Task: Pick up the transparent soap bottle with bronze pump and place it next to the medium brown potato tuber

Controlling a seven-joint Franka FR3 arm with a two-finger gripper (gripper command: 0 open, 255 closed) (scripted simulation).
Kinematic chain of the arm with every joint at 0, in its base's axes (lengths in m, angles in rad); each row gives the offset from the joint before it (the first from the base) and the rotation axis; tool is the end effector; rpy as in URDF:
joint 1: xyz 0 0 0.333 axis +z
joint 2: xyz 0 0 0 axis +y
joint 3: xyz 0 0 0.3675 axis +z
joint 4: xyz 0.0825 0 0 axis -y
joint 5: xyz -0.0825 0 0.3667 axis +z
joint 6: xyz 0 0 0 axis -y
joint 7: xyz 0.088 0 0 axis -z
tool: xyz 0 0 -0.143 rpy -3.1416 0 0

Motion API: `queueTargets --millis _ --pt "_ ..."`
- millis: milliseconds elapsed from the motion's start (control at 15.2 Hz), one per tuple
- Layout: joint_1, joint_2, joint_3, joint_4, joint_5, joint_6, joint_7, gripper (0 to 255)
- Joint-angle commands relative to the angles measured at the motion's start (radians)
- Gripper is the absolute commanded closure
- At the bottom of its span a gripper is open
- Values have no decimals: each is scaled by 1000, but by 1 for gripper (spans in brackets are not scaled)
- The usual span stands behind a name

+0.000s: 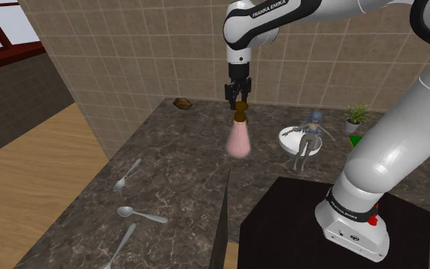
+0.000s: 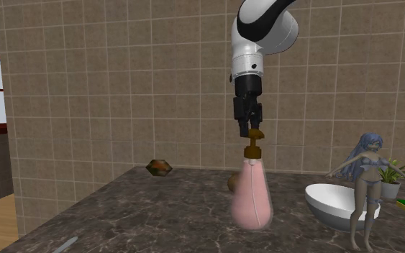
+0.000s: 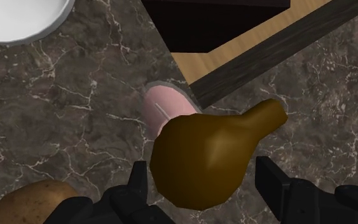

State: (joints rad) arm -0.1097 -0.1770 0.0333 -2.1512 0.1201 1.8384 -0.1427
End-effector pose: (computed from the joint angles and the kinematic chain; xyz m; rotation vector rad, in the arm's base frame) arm 0.4541 -0.0203 0.4882 -3.0139 -0.0387 0.1858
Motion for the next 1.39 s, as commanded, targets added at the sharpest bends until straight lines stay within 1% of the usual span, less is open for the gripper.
queueTargets --millis 0,132,198,528,792,1320 --pt "0 0 0 0 0 1 0 255" --pt "0 0 0 0 0 1 0 255" --pt "0 0 0 0 0 1 0 0" --pt "0 0 0 0 0 1 0 0" --pt "-6 1 -8 127 -6 -126 3 0" --pt "-6 1 -8 127 -6 -126 3 0"
